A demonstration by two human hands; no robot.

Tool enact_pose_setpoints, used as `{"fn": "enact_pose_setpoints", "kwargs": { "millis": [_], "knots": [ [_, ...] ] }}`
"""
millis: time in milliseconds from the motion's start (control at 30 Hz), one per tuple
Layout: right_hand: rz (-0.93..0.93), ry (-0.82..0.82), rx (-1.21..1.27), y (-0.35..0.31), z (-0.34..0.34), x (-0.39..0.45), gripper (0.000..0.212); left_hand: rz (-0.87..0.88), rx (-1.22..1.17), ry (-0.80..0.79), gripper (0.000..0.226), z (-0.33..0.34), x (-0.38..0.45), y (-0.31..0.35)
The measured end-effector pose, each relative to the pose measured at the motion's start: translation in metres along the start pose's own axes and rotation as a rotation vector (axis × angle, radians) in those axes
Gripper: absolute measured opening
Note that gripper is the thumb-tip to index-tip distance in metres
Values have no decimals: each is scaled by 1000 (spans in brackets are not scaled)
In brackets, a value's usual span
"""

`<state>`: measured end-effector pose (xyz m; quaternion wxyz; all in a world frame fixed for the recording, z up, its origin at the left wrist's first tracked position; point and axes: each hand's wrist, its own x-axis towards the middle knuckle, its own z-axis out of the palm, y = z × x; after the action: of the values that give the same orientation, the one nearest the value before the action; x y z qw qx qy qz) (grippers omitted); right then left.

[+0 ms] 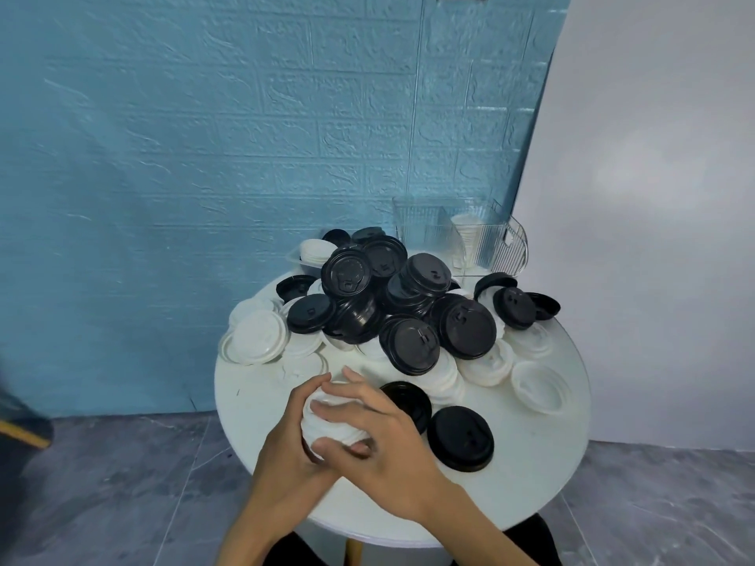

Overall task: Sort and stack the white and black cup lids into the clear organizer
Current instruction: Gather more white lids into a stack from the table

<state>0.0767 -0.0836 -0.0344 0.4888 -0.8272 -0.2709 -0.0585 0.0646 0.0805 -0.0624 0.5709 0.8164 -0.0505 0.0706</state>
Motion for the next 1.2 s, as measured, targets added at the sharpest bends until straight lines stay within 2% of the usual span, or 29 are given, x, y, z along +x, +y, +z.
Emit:
{"fn": "enact_pose_setpoints", "kwargs": {
  "millis": [133,200,267,367,433,467,567,700,867,1033,1200],
  "knots": [
    [-43,-31,-19,-5,-6,1,41,26,-11,-10,86,-1,-1,3],
    [-39,-32,-27,-4,-20,-1,46,24,-24,3,90,-2,-1,5],
    [-14,111,-47,3,-49,-7,47,13,-20,24,94,-3,0,4],
    [-8,467,-182,27,-104,-23,40,0,-15,26,92,-2,1,4],
    [129,590,-292,47,-139,-34,44,-2,-18,24,90,-2,1,5],
    [246,583,-342,56,-152,-39,54,-6,-22,24,90,-2,1,5],
    [541,412,-455,82,-173,-51,86,-8,-36,17,90,-3,1,7],
    [607,308,-536,100,-177,-57,94,-7,-44,16,89,-3,0,10],
    [607,335,-628,100,-177,-57,86,-5,-38,18,87,-3,0,11],
    [438,477,-470,63,-181,-46,80,-1,-31,15,91,-3,0,6],
    [230,354,-324,10,-144,-7,71,-16,-13,6,96,-3,1,1]
  ]
}}
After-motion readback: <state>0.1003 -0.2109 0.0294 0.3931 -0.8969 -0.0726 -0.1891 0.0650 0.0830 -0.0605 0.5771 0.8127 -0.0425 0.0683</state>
